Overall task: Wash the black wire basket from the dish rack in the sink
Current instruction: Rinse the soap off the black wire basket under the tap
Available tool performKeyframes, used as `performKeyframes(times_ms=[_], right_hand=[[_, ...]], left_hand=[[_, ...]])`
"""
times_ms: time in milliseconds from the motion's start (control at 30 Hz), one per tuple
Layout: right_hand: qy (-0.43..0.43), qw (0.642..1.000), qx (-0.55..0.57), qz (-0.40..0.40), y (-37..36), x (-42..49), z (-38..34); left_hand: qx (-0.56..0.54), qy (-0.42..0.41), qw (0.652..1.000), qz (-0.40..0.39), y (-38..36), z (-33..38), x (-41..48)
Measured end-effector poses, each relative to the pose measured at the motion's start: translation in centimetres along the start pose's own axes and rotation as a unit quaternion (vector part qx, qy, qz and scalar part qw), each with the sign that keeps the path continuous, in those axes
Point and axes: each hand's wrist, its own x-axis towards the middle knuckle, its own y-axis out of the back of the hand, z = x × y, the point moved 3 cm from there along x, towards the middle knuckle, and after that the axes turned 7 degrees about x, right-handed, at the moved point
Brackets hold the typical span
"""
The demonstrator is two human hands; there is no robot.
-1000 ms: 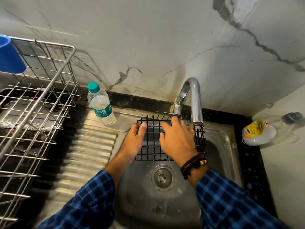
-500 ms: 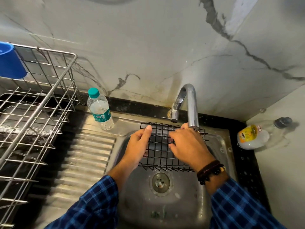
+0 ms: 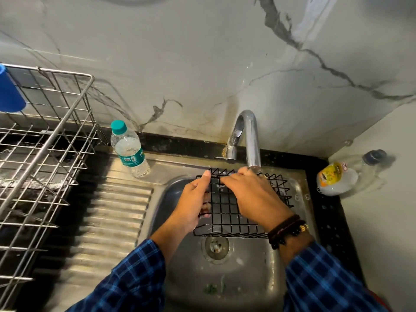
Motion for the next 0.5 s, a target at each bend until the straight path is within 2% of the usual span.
performKeyframes(times_ms=[133, 233, 333, 400, 500], right_hand=[[-0.026, 0.996, 0.006, -0.081, 0.1, 0.8, 0.1], [-0.078, 0.976, 0.089, -0.181, 0.6, 2.1, 0.4], [-0.080, 0.963, 0.154, -0.204, 0.4, 3.0, 0.9], [-0.061, 0.973, 0.176, -0.133, 0.1, 2.3, 1.8], [-0.034, 0.983, 0.164, 0.078, -0.3, -0.4, 3.9]], left_hand=[[-0.013, 0.029, 0.999, 0.019, 0.1, 0.1, 0.5], [-0.007, 0.033, 0.999, 0.022, 0.1, 0.2, 0.9], [-0.022, 0.046, 0.998, 0.033, 0.2, 0.1, 1.0], [-0.017, 0.043, 0.998, 0.035, 0.2, 0.3, 1.1], [-0.006, 0.044, 0.998, 0.039, 0.1, 0.9, 1.2]])
